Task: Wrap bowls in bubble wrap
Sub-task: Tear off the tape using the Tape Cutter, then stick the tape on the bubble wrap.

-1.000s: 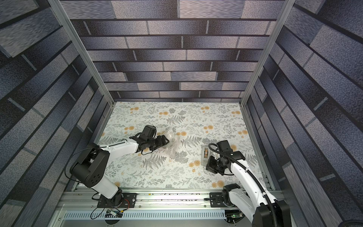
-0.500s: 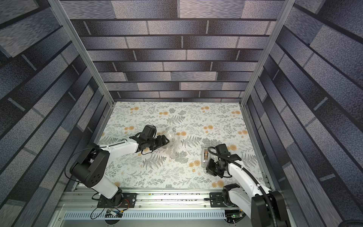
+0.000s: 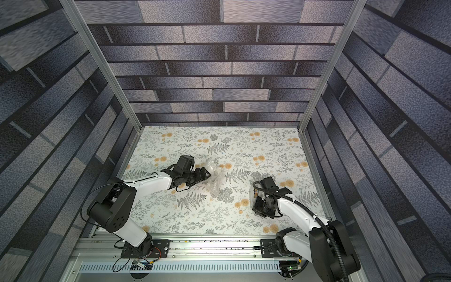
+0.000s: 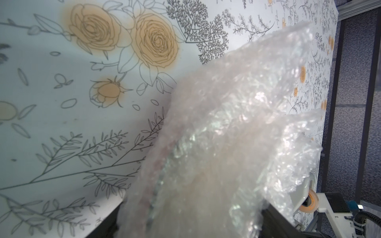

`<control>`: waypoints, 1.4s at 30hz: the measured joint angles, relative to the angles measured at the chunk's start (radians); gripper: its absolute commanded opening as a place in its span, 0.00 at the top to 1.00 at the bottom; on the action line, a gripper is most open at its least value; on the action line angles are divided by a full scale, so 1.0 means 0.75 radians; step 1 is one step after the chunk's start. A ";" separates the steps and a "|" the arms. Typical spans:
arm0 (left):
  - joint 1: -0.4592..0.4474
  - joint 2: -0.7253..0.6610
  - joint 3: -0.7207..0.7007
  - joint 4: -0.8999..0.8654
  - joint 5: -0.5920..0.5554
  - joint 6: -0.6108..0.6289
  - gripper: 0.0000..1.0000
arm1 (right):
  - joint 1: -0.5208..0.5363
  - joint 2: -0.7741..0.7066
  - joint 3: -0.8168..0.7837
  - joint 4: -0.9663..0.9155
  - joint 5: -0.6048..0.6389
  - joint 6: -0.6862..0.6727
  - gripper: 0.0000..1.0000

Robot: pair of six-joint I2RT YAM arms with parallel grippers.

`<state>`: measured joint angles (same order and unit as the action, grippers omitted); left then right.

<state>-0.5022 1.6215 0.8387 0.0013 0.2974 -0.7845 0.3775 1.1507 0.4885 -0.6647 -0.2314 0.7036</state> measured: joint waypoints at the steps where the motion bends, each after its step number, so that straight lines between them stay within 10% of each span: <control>1: 0.001 0.000 0.000 0.005 0.005 0.000 0.18 | 0.009 0.010 0.008 -0.004 0.010 0.004 1.00; 17: 0.017 0.021 -0.014 0.059 0.029 0.001 0.18 | 0.021 -0.170 0.518 -0.287 -0.017 -0.174 1.00; 26: 0.003 0.026 -0.012 0.052 0.025 0.003 0.18 | 0.030 0.076 0.610 -0.282 -0.363 -0.353 1.00; 42: -0.018 0.026 -0.004 0.042 0.012 0.005 0.18 | 0.079 0.572 0.952 -0.293 -0.514 -0.512 1.00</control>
<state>-0.5159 1.6413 0.8360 0.0330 0.3065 -0.7807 0.4366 1.5795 1.2022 -0.8845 -0.6170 0.3195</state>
